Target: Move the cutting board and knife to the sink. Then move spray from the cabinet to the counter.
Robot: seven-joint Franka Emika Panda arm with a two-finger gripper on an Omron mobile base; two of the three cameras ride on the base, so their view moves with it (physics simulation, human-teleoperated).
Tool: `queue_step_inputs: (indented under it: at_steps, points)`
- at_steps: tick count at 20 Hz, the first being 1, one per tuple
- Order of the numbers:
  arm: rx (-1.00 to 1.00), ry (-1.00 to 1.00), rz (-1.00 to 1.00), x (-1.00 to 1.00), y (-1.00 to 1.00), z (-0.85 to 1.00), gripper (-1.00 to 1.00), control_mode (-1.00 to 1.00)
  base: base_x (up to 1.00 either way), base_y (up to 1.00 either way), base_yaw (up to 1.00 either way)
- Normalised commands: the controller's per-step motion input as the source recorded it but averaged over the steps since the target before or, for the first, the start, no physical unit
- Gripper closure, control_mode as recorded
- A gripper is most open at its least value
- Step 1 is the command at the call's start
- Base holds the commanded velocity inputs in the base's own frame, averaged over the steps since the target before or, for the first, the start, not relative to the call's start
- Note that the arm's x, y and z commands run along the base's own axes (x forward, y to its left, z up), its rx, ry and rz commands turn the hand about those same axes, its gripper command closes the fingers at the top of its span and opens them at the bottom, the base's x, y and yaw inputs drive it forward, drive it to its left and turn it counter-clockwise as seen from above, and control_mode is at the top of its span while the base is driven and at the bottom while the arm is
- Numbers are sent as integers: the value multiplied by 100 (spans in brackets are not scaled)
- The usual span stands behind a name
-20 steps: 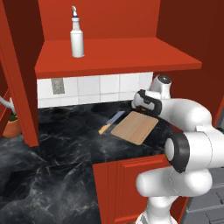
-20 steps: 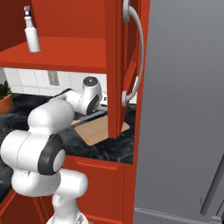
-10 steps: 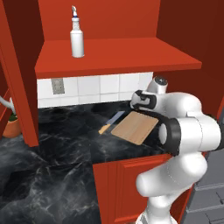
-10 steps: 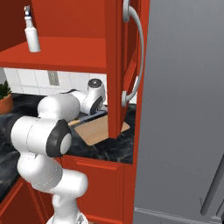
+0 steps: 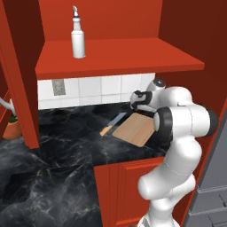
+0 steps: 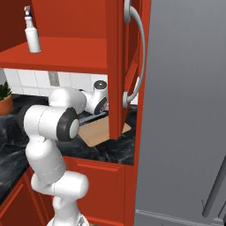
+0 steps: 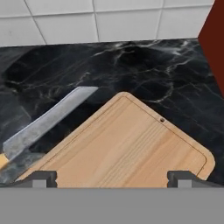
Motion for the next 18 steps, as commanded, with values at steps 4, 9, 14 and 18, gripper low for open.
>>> queue_step_inputs:
  at_steps: [4, 9, 14, 18]
  points:
    - [0, 0, 0, 47, -3, -28, -100, -100, 0, 0, 0]
    - [0, 0, 0, 42, -10, -34, -100, -100, 0, 0, 0]
    - [0, 3, 0, 46, -8, -26, -100, -100, 0, 0, 0]
    - [0, 5, 0, 48, -1, -22, -100, -100, 0, 0, 0]
